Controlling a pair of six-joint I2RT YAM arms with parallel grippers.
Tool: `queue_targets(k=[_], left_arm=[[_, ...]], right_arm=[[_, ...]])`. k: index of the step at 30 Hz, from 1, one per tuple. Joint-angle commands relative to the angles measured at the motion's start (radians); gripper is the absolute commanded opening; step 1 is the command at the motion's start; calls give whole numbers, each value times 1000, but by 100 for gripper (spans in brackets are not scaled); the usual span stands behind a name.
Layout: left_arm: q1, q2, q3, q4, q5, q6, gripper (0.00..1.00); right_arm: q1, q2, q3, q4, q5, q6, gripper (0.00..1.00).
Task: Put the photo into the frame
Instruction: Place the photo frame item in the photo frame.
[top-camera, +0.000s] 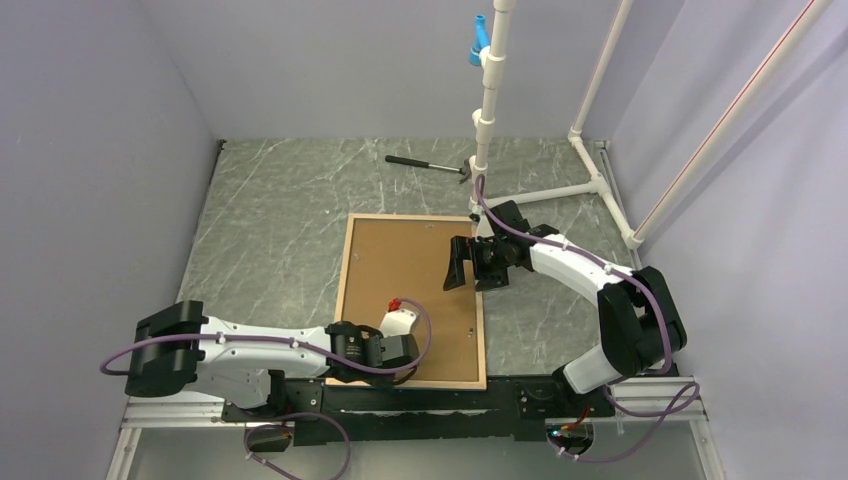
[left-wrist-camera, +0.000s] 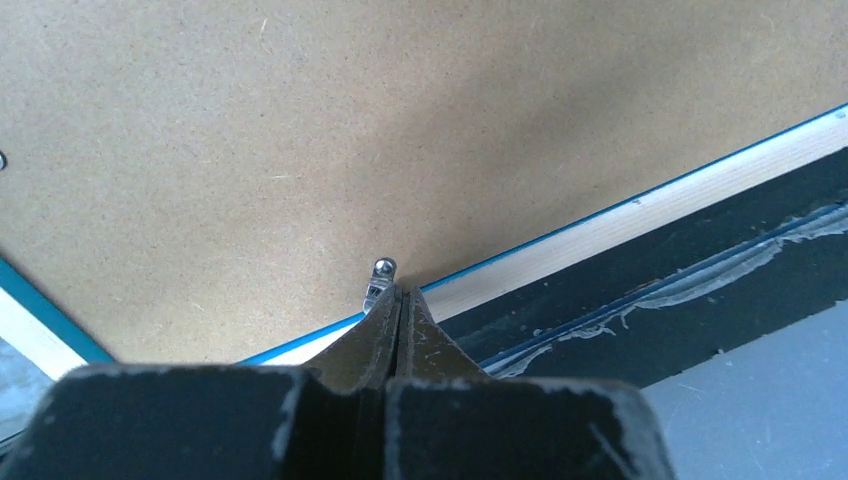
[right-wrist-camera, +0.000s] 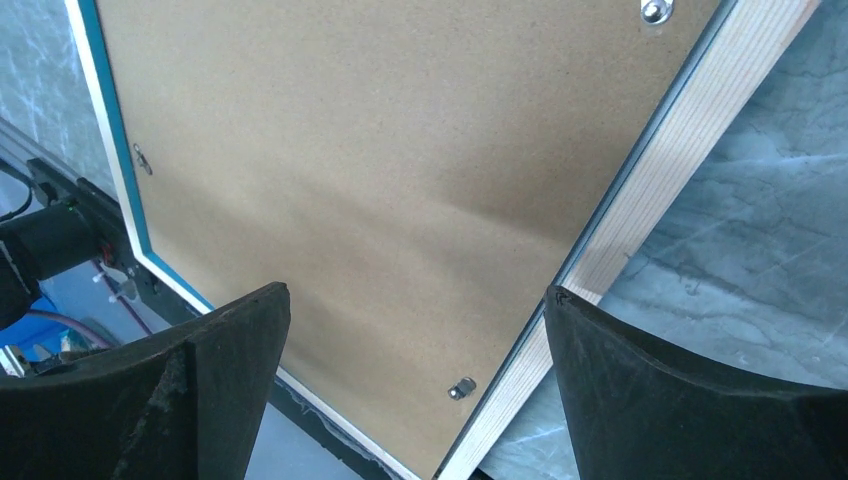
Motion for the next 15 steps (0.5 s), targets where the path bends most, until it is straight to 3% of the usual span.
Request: queue_targets(k=[1,9,15], left_arm=[[-1,6,21,-140,-94,-38,0],[1,-49,20,-170,-125,-83,0],[69,-178,-43,-84,-111,-71,0]], right_arm=[[1,-2,3,55,-44,18,100],[2,0,-7,71,-38,25,100],[3,-17,-7,46,33,13,100]])
